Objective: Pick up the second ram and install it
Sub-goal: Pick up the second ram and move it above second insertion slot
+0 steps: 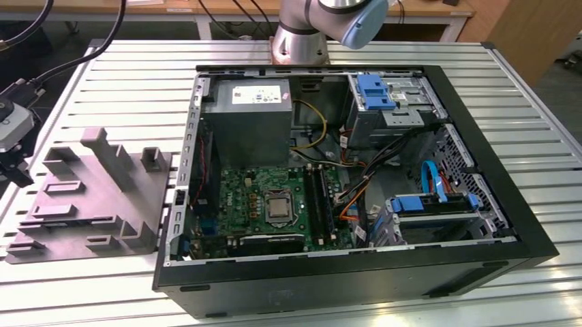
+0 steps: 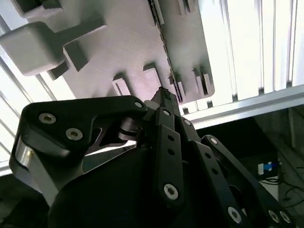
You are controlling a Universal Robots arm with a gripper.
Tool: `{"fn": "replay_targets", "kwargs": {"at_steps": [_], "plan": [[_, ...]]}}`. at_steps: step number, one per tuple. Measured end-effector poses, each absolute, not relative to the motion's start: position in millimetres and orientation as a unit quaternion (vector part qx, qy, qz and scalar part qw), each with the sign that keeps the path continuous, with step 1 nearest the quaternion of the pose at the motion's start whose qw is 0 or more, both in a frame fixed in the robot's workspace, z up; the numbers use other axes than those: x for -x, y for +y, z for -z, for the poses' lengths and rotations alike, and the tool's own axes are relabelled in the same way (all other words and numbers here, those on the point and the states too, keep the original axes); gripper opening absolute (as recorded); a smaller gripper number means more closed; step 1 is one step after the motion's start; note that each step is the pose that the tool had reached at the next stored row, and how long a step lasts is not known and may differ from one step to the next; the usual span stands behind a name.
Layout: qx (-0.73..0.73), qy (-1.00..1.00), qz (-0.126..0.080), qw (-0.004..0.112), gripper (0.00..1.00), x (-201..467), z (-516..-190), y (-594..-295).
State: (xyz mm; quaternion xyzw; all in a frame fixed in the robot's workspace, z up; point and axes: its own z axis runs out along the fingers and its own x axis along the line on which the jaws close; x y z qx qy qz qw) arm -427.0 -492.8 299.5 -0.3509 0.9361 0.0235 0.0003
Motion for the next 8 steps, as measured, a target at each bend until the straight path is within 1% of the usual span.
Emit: {"fn": "replay_targets", "kwargs": {"at_steps": [8], "plan": [[0.418,0.908,-0.023,-0.001,0.1,427.0,-298.2,-492.8]]}}
